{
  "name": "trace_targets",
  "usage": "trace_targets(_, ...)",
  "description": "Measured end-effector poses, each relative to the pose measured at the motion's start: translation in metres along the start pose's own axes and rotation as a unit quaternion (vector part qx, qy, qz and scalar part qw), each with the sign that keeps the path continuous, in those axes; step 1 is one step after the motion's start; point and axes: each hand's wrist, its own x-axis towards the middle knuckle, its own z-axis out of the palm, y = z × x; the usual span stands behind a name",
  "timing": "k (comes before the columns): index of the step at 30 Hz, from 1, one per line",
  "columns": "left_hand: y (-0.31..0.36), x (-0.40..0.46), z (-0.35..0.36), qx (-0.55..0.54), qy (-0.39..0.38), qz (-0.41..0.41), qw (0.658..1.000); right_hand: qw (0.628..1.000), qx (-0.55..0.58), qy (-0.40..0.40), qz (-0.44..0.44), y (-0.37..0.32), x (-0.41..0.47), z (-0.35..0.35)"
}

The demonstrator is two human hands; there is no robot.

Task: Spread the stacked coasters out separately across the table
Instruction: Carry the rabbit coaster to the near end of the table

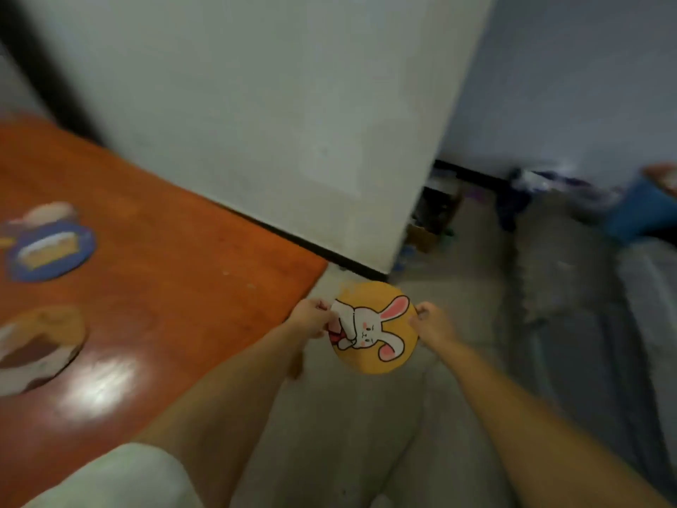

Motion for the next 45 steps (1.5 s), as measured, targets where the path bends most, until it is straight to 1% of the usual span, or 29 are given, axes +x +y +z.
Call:
trace_targets(2,-0.009,-0.004,-0.018,-0.029,0.071,-0.019,0.997,0.998,-0.010,-0.044,-0.046,-0.026,0.021,0.012)
trace_targets(5,-0.032,-0.019,-0.040,-0.071,0.147,-0.047,0.985,0.983,-0.057,-0.119,-0.126,-0.062,0.038,0.036)
trace_targets(8,-0.059,-0.041,-0.064,-0.127,0.225,-0.085,0.962,0.955,-0.096,-0.188,-0.209,-0.101,0.042,0.072)
trace_targets(11,-0.087,-0.059,-0.090,-0.189,0.294,-0.122,0.929,0.916,-0.135,-0.241,-0.289,-0.138,0.035,0.115)
trace_targets(14,-0.110,-0.066,-0.116,-0.219,0.355,-0.139,0.898,0.888,-0.157,-0.279,-0.330,-0.167,0.029,0.156)
trace_targets(17,-0.124,-0.060,-0.138,-0.215,0.402,-0.150,0.877,0.879,-0.155,-0.302,-0.333,-0.187,0.029,0.189)
trace_targets(22,-0.137,-0.039,-0.171,-0.183,0.439,-0.165,0.864,0.874,-0.176,-0.307,-0.332,-0.218,0.039,0.230)
trace_targets(24,-0.141,-0.031,-0.184,-0.164,0.442,-0.178,0.864,0.872,-0.204,-0.303,-0.327,-0.229,0.043,0.245)
trace_targets(25,-0.144,-0.028,-0.188,-0.145,0.440,-0.187,0.866,0.865,-0.231,-0.302,-0.328,-0.233,0.045,0.251)
trace_targets(27,-0.149,-0.021,-0.191,-0.081,0.415,-0.214,0.881,0.836,-0.307,-0.305,-0.337,-0.236,0.049,0.260)
trace_targets(29,-0.149,-0.017,-0.193,-0.006,0.373,-0.242,0.895,0.807,-0.372,-0.309,-0.339,-0.238,0.053,0.265)
trace_targets(31,-0.145,-0.014,-0.202,0.050,0.341,-0.265,0.901,0.790,-0.399,-0.310,-0.348,-0.244,0.058,0.267)
trace_targets(32,-0.141,-0.014,-0.208,0.061,0.331,-0.276,0.900,0.786,-0.404,-0.307,-0.353,-0.247,0.060,0.266)
trace_targets(34,-0.133,-0.011,-0.222,0.053,0.325,-0.281,0.901,0.790,-0.400,-0.303,-0.352,-0.256,0.067,0.260)
trace_targets(35,-0.128,-0.007,-0.227,0.040,0.323,-0.271,0.906,0.797,-0.391,-0.304,-0.346,-0.261,0.073,0.256)
trace_targets(37,-0.117,0.002,-0.236,0.018,0.328,-0.239,0.914,0.814,-0.364,-0.310,-0.329,-0.273,0.089,0.244)
trace_targets(39,-0.102,0.017,-0.243,-0.005,0.349,-0.196,0.916,0.830,-0.335,-0.304,-0.326,-0.286,0.110,0.230)
trace_targets(43,-0.056,0.054,-0.251,-0.012,0.392,-0.155,0.907,0.863,-0.278,-0.269,-0.325,-0.311,0.166,0.200)
trace_targets(45,-0.031,0.078,-0.250,-0.004,0.403,-0.143,0.904,0.871,-0.263,-0.263,-0.321,-0.321,0.198,0.187)
